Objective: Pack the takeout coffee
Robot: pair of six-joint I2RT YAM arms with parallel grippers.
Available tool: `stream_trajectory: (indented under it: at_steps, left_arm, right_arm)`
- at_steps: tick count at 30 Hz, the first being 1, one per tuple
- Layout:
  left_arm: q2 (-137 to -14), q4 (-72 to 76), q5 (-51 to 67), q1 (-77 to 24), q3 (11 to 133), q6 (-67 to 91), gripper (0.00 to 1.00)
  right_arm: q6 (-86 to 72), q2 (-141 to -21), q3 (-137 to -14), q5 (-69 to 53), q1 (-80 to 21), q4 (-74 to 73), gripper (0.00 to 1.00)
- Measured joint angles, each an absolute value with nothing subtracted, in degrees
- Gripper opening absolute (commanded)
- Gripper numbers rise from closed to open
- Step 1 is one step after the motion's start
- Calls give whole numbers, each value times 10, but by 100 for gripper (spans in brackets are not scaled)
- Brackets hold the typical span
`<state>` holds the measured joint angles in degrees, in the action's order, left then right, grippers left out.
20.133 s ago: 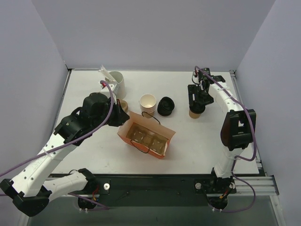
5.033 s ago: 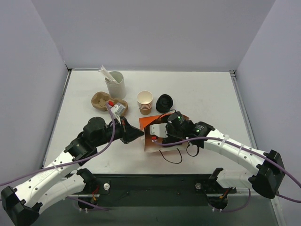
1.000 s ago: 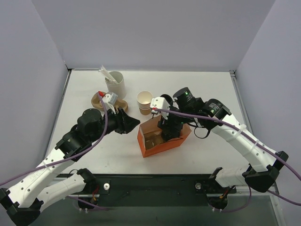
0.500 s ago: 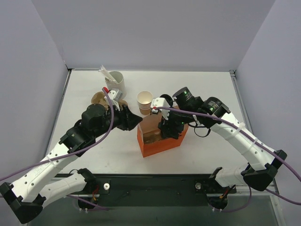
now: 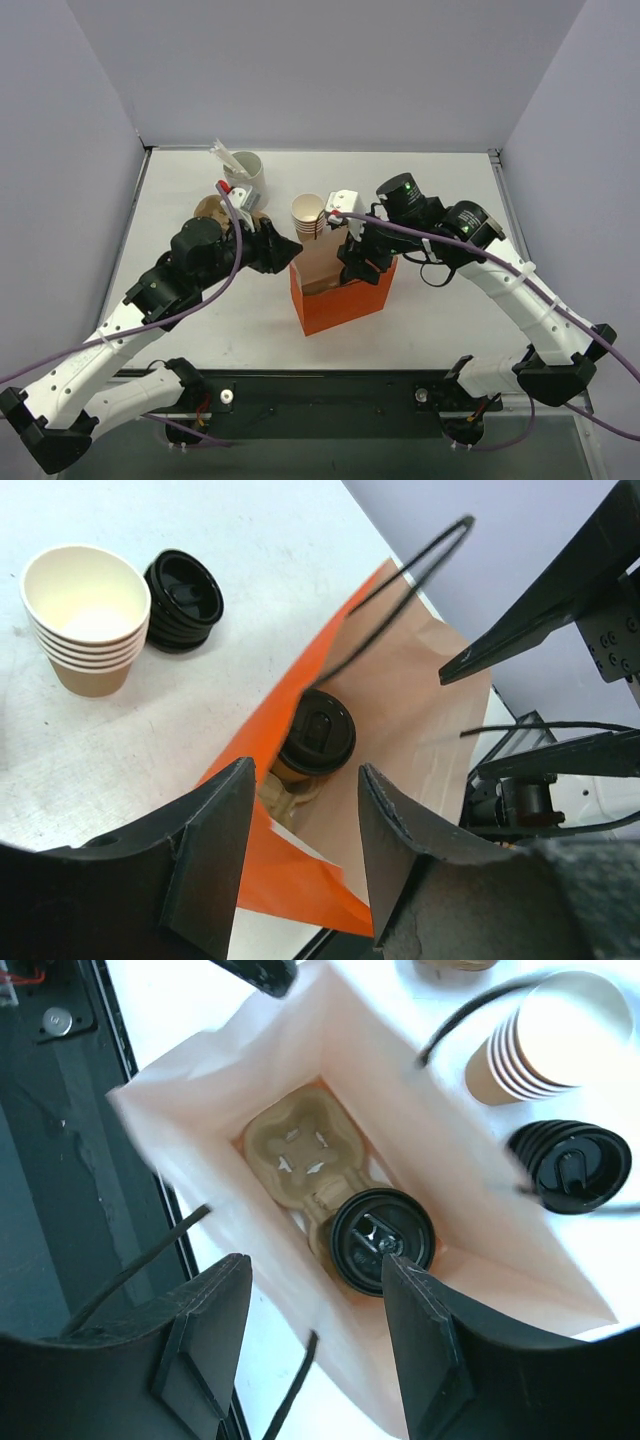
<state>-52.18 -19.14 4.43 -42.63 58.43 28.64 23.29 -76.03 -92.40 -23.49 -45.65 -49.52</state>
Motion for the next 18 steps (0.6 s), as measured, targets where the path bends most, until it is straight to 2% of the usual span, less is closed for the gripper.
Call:
stream_trajectory:
  at_steps: [8, 18]
  left_arm:
    - [-508, -205, -1, -425, 617, 266, 57]
    - [-533, -284, -151, -404, 709, 247, 57]
  right_arm:
    - [188, -731, -924, -189, -453, -480, 56]
    - [-3, -672, -943, 32, -453, -424, 59]
